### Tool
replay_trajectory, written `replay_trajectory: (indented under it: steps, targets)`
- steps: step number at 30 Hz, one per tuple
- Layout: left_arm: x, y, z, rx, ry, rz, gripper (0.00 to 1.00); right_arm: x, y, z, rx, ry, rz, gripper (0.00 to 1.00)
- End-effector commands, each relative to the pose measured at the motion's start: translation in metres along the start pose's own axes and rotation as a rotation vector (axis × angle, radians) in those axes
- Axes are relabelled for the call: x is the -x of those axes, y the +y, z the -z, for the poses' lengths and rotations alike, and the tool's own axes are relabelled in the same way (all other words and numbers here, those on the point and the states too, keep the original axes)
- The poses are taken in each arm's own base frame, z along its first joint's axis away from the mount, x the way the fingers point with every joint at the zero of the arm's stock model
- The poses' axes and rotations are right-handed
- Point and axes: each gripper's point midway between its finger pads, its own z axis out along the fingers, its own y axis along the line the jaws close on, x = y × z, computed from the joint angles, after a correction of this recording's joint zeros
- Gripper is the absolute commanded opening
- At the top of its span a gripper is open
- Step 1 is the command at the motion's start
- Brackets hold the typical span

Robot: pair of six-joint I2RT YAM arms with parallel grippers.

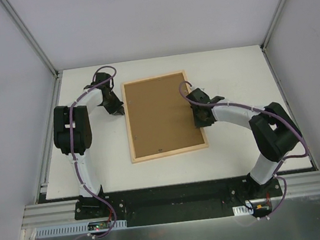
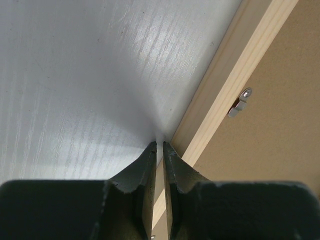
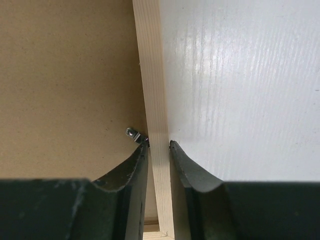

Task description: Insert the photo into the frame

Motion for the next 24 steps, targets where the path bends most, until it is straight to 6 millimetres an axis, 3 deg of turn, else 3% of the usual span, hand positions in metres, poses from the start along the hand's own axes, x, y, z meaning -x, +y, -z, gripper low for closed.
replay_trajectory:
  steps: [1, 8, 14, 19, 24]
  targets:
    - [-0.021, -0.005, 0.008, -0.006, 0.051, -0.038, 0.11, -0.013, -0.001, -0.007, -0.019, -0.003, 0.013, 0.01]
    - [-0.027, 0.000, 0.017, 0.000, 0.039, -0.056, 0.15, -0.012, 0.004, -0.010, 0.000, -0.008, -0.013, 0.00]
    - [-0.035, 0.005, 0.042, -0.013, 0.007, -0.076, 0.26, -0.012, 0.000, -0.006, -0.021, -0.002, -0.025, 0.00]
    - [-0.071, 0.020, 0.059, 0.023, -0.003, -0.121, 0.41, -0.012, 0.002, -0.001, 0.001, 0.002, -0.022, 0.00]
    - [-0.103, 0.028, 0.062, 0.055, 0.003, -0.194, 0.47, -0.013, 0.007, 0.000, 0.024, 0.010, -0.014, 0.00]
